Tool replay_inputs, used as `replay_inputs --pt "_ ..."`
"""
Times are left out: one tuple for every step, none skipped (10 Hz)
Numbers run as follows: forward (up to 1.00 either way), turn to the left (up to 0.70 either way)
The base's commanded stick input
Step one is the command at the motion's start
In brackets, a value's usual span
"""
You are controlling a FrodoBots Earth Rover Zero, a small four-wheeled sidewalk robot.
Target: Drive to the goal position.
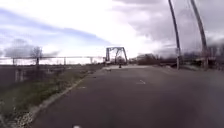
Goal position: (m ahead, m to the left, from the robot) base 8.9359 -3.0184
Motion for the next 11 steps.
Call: replay_inputs --pt "0.7 0.0" --pt "0.7 0.0" --pt "0.7 0.0" --pt "0.7 0.0" --pt "0.7 0.0" --pt "0.7 0.0" --pt "0.7 0.0" --pt "0.7 0.0" --pt "0.7 0.0" --pt "0.7 0.0" --pt "0.7 0.0"
